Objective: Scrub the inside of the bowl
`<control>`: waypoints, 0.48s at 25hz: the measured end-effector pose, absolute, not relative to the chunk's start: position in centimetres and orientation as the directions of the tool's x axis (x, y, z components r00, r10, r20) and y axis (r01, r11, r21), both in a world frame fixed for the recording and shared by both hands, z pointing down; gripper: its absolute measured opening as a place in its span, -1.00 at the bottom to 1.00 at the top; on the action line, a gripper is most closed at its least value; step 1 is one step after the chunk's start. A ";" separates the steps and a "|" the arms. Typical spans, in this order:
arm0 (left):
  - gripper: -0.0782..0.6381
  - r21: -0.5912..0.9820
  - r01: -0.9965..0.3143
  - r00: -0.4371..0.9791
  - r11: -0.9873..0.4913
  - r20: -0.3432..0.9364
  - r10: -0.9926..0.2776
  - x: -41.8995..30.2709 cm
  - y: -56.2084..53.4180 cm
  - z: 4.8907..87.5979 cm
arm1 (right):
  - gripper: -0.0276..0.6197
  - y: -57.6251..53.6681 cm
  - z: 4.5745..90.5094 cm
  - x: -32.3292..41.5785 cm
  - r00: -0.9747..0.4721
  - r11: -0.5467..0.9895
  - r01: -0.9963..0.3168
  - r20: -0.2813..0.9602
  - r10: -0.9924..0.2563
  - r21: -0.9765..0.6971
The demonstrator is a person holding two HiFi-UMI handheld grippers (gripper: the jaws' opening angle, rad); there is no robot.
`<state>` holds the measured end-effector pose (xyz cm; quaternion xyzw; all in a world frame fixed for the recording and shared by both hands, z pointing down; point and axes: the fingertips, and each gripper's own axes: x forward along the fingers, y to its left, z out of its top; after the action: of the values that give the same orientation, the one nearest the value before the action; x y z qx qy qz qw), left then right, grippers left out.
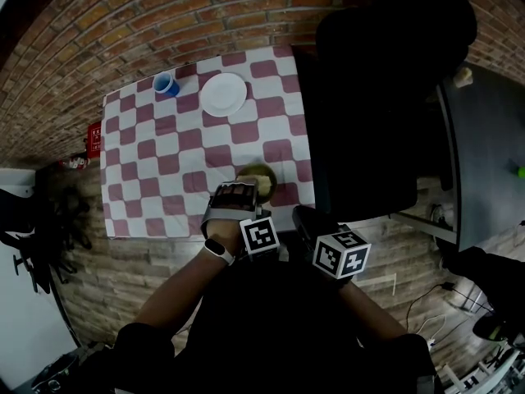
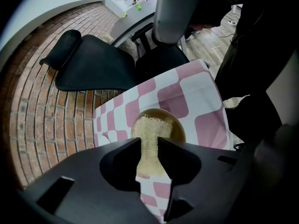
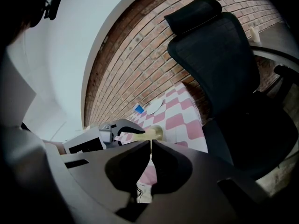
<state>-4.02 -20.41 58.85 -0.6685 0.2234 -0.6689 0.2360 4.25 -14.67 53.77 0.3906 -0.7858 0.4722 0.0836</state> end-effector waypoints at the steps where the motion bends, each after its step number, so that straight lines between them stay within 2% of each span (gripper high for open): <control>1: -0.46 -0.625 0.033 0.005 -0.780 0.780 -0.625 -4.2 -20.4 58.7 | -0.82 -14.7 53.8 4.2 -0.682 0.250 -0.692 0.500 -0.534 -0.677; 7: -0.46 -0.568 0.312 -0.063 -0.762 0.788 -0.613 -6.2 -19.5 58.8 | -0.82 -14.7 54.0 3.9 -0.685 0.253 -0.692 0.502 -0.528 -0.676; 12: -0.46 -0.545 0.377 -0.080 -0.749 0.787 -0.612 -6.3 -20.6 59.7 | -0.82 -14.5 54.1 4.0 -0.680 0.243 -0.695 0.507 -0.529 -0.677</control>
<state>-6.30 -20.56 59.68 -0.5870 0.1000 -0.7280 0.3398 3.98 -14.54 54.08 0.3904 -0.7837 0.4752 0.0869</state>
